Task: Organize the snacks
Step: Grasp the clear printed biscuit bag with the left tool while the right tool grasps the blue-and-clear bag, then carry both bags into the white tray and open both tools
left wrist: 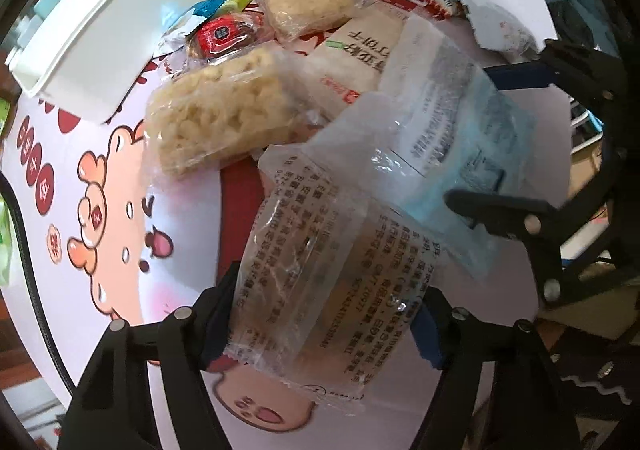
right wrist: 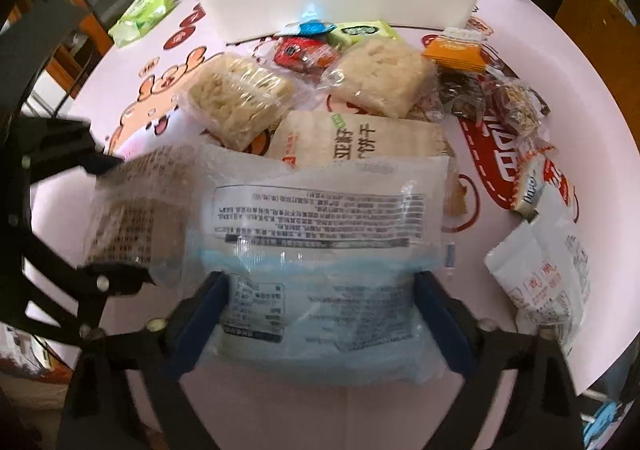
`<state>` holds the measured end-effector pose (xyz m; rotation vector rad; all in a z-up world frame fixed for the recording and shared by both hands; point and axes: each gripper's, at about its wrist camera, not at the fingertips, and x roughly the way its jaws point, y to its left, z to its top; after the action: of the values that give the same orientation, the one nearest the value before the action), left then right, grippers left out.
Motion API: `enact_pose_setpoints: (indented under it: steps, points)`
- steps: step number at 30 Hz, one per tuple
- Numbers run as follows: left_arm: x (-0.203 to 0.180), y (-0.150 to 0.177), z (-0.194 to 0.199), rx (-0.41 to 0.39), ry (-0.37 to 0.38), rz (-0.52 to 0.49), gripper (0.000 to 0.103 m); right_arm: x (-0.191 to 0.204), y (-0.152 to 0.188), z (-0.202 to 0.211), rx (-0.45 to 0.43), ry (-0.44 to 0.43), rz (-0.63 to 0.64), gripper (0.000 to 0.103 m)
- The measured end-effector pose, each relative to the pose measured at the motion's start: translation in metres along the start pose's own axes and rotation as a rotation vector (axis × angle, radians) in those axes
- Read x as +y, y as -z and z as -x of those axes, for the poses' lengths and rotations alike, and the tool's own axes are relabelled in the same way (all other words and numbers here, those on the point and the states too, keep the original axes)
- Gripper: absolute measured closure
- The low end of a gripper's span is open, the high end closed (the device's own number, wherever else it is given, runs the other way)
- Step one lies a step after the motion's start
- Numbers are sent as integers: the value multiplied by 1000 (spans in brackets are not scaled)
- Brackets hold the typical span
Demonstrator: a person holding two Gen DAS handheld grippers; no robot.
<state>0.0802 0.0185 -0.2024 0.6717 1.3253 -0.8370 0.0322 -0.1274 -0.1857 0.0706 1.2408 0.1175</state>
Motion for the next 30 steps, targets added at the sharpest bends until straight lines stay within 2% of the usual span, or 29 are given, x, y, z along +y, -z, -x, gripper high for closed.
enact_pose_setpoints:
  steps: [7,9,10,11,13,20,26,30]
  points:
    - [-1,10,30,-82,29,93,31,-4,-1,14,-1,-44,-28,49]
    - [1,11,40,-102,31,116,30,-1,-2,21,-11,-82,-28,70]
    - [4,12,45,-110,34,128,30,1,-3,23,-5,-134,-30,83]
    - [5,12,49,-120,37,139,30,3,-3,23,11,-140,-36,101]
    - [6,14,60,-145,38,160,30,7,-3,21,20,-89,-12,101]
    - [14,19,78,-190,45,208,30,6,-5,37,25,-139,-44,101]
    - [16,21,93,-213,27,221,30,12,-23,87,-65,-159,-33,101]
    - [26,19,120,-265,8,249,30,22,-46,126,-152,-148,2,101]
